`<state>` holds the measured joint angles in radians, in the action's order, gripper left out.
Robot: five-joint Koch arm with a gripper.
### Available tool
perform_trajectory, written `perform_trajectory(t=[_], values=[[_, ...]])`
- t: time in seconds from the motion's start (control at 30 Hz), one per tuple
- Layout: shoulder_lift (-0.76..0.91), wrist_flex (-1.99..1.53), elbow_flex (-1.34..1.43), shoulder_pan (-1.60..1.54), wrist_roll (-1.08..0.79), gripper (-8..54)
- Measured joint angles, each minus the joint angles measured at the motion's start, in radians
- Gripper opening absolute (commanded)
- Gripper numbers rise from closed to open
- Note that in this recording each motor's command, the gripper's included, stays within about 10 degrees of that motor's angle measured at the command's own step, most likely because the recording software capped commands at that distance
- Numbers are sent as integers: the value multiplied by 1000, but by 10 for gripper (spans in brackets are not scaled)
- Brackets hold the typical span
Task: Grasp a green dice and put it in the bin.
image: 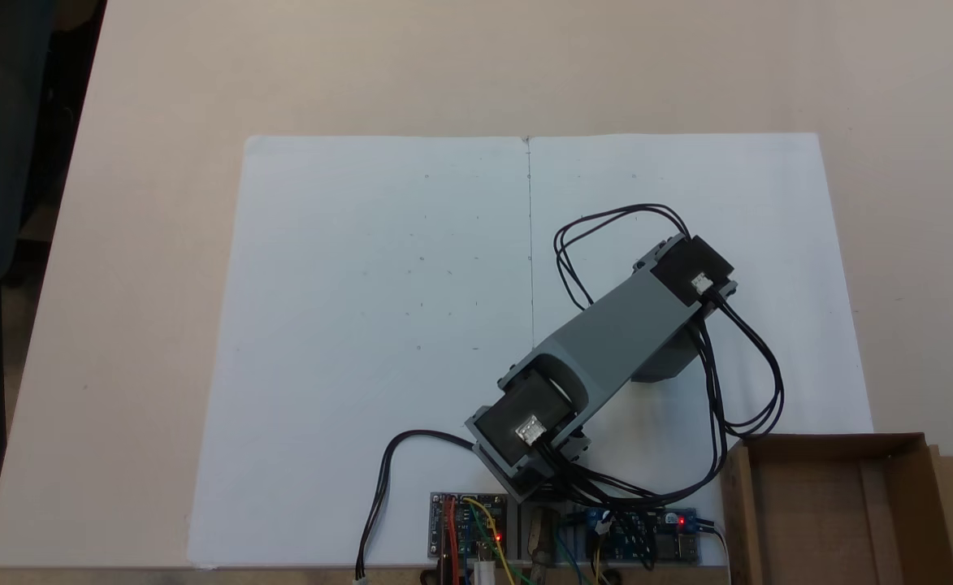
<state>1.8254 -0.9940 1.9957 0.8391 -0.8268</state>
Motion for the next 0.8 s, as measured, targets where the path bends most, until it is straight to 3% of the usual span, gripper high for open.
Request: perform_trajectory(t=[0.8], values=[[52, 247, 173, 0, 34, 439]])
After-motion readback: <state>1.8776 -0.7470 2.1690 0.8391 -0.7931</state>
